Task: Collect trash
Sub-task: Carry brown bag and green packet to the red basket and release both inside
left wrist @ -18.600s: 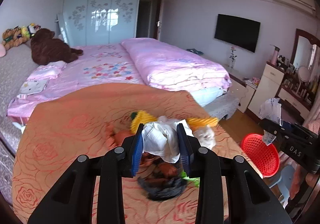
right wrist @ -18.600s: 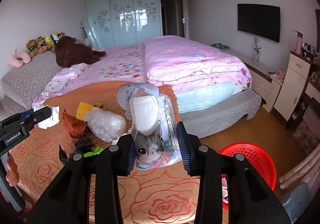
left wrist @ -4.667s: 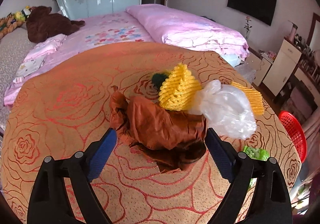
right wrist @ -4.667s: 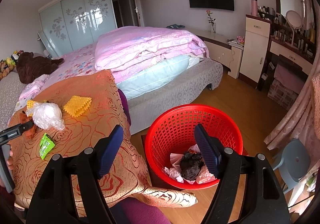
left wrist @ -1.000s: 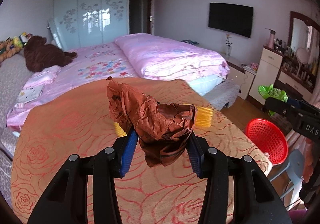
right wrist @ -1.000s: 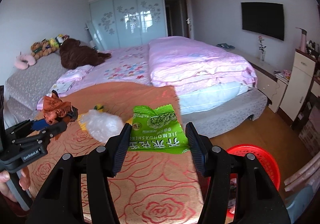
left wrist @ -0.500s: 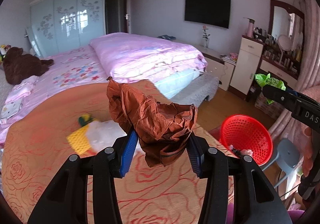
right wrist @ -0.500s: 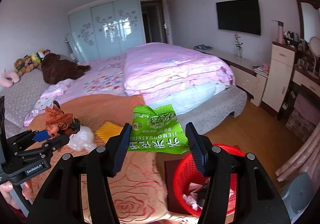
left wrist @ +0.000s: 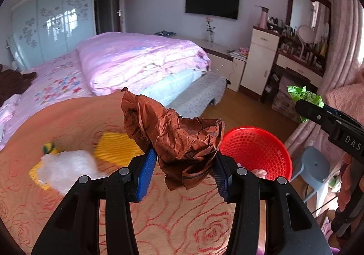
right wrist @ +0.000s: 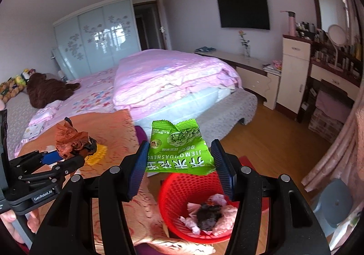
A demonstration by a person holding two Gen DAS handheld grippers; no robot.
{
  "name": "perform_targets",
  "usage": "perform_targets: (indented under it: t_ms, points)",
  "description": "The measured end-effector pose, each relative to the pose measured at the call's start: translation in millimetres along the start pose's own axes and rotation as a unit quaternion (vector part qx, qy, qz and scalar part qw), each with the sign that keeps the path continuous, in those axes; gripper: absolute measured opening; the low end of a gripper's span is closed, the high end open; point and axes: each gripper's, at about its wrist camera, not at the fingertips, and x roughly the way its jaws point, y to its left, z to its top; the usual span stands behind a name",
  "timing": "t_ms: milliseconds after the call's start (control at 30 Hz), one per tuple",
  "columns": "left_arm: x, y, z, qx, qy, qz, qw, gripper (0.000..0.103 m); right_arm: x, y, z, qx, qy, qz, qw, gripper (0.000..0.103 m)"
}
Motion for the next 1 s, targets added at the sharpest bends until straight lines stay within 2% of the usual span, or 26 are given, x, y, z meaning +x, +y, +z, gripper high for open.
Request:
perform_targets:
  t_ms: [267, 433, 700, 1000]
  points:
    - [25, -36, 3, 0.032, 0.020, -0.021, 0.9991, 0.045, 13, -38, -9, 0.046, 0.018, -0.033, 0.998, 0.054]
    - [45, -52, 3, 0.042, 0.039, -0.034, 0.9978, 0.045, 21, -50, -19, 0.042, 0.024, -0.056, 0.997, 0.054]
    - [80, -76, -2, 0.051, 0.082, -0.067, 0.9931, 0.045, 42, -72, -33, 0.076, 0.060, -0.056, 0.994, 0.054]
    - [107, -100, -13, 0.083, 0.118, -0.078, 0.9865, 0.047, 62, -77, -43, 0.094, 0.093, -0.054, 0.990, 0.055]
